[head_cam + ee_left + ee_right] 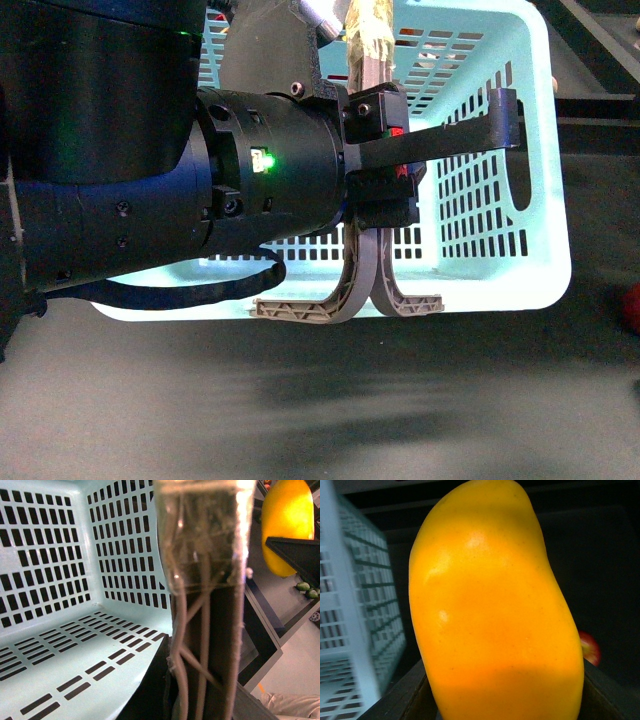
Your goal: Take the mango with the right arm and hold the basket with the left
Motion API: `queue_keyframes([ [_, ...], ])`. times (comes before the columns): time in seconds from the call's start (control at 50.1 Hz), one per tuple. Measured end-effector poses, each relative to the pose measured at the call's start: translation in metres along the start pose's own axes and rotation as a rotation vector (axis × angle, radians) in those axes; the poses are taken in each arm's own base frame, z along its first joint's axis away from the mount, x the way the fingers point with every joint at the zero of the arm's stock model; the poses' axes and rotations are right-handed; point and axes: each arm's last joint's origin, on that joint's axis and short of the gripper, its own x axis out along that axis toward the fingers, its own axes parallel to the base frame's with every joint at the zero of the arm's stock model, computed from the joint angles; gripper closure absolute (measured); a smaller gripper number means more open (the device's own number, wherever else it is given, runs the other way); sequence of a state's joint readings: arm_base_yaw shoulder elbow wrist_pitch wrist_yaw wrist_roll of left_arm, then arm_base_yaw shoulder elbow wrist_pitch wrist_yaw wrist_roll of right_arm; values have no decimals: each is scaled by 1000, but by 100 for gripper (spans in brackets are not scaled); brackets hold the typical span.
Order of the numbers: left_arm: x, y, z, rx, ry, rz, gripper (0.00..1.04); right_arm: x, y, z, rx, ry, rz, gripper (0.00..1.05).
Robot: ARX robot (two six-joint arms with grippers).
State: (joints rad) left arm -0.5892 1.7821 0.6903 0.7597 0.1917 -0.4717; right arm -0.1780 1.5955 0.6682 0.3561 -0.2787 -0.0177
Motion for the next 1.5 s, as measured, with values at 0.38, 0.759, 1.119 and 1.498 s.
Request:
queue_keyframes([
  [0.38, 0, 0, 0, -1, 0, 0, 96, 19, 89, 26, -122, 2, 166, 45],
  [0.759, 0, 0, 0, -1, 0, 0, 96, 67, 137, 12, -180, 106, 206, 38],
  [1.119, 1, 1, -2, -13, 8, 1, 96, 21, 112, 41, -79, -131, 51, 8],
  [1.498, 1, 1, -2, -8, 6, 4, 96, -95, 96, 0, 40, -312, -222, 8],
])
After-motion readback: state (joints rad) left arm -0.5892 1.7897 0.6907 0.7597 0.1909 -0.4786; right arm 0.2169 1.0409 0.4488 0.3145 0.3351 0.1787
